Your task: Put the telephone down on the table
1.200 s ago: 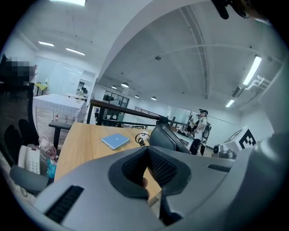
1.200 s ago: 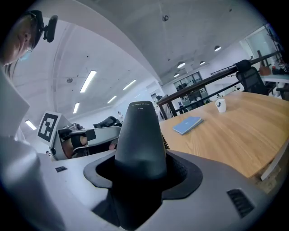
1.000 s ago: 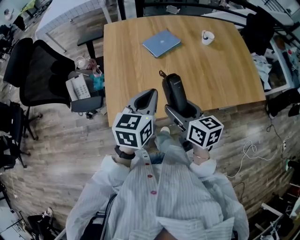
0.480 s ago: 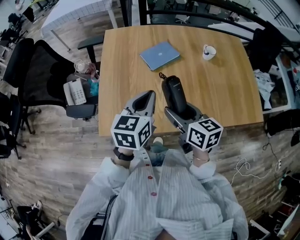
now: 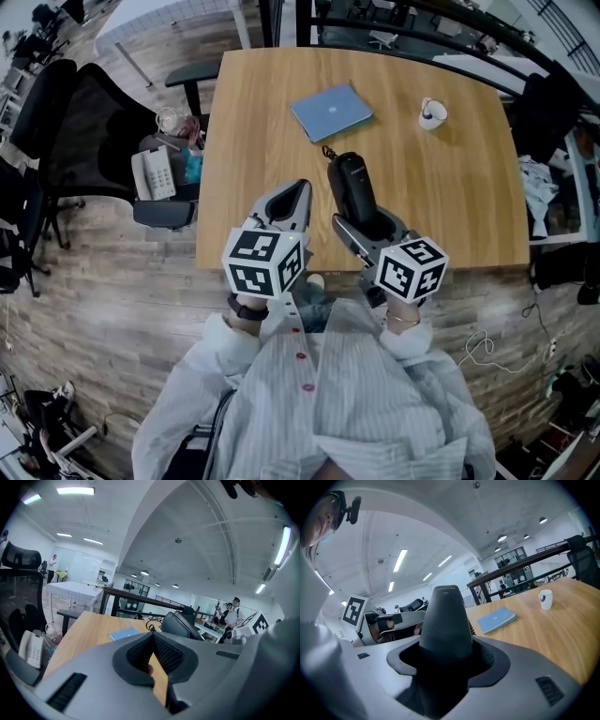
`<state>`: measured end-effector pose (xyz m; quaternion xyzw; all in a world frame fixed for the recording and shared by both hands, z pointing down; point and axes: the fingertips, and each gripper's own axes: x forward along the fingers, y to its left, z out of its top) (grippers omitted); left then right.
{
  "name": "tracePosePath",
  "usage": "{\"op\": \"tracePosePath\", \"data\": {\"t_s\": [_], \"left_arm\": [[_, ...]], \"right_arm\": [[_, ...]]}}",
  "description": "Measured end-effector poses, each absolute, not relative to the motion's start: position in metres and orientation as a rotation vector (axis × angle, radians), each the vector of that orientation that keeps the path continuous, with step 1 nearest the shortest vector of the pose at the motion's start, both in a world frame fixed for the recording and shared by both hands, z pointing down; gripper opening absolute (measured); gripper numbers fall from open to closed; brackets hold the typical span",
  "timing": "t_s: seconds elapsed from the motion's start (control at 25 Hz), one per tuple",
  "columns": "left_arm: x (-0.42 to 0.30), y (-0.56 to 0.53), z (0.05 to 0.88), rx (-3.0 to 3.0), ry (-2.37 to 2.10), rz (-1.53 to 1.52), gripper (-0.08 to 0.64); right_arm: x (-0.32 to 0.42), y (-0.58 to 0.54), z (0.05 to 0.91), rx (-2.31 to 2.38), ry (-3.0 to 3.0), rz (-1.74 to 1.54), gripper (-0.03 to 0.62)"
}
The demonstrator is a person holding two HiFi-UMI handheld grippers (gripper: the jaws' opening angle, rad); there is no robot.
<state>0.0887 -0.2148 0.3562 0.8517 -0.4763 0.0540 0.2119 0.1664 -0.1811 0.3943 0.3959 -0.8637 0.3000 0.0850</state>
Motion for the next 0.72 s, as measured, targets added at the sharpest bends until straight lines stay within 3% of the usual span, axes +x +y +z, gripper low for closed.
{"op": "tracePosePath", "data": {"t_s": [0.72], "left_arm": [[0.081, -0.237, 0.351, 2.376, -1.277, 0.176, 0.009]], "right_arm": [[0.15, -0.2, 0.386, 1.183, -2.562, 0.903, 0.29]]}}
